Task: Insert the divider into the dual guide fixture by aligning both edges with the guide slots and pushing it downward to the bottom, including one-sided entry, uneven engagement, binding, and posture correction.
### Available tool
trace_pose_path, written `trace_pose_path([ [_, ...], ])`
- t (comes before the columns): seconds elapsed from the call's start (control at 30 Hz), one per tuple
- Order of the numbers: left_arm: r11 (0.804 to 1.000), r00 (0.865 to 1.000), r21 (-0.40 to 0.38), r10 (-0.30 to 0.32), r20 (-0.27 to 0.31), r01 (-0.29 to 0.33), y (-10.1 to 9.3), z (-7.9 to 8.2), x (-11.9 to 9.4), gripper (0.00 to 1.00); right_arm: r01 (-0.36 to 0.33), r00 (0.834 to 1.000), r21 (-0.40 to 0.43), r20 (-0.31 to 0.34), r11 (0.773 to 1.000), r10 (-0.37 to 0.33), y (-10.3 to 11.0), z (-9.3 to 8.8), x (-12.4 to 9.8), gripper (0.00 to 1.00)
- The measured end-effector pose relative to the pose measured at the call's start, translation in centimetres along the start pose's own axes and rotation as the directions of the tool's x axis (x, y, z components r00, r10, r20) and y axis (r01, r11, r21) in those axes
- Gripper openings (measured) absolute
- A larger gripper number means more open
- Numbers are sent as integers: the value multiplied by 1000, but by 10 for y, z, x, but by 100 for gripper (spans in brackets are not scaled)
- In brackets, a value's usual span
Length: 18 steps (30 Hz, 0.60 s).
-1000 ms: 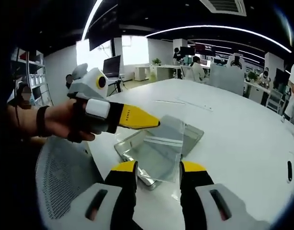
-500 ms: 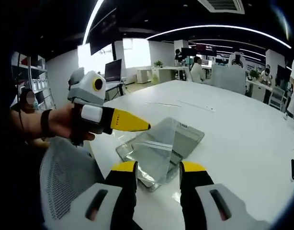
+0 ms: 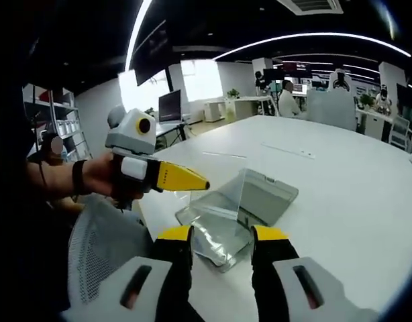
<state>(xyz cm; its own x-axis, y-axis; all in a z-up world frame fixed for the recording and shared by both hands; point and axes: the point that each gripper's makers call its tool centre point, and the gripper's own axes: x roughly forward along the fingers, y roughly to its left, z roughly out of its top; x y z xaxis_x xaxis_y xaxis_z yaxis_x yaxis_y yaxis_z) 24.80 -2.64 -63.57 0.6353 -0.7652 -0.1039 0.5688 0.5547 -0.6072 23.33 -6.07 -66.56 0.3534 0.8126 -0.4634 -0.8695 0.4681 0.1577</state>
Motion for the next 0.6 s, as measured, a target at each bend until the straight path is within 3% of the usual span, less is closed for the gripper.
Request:
trace_pose_path([
  [0.27,1000,1000,14,-6,-17,6,-1,-3,-5,0,-68,998,10,2,998,68,7,0,-1,30],
  [0.6,995,995,35,-86,-44,88,-15,-5,-9,0,-132,991,7,15,991,132,12,6,-3,27],
])
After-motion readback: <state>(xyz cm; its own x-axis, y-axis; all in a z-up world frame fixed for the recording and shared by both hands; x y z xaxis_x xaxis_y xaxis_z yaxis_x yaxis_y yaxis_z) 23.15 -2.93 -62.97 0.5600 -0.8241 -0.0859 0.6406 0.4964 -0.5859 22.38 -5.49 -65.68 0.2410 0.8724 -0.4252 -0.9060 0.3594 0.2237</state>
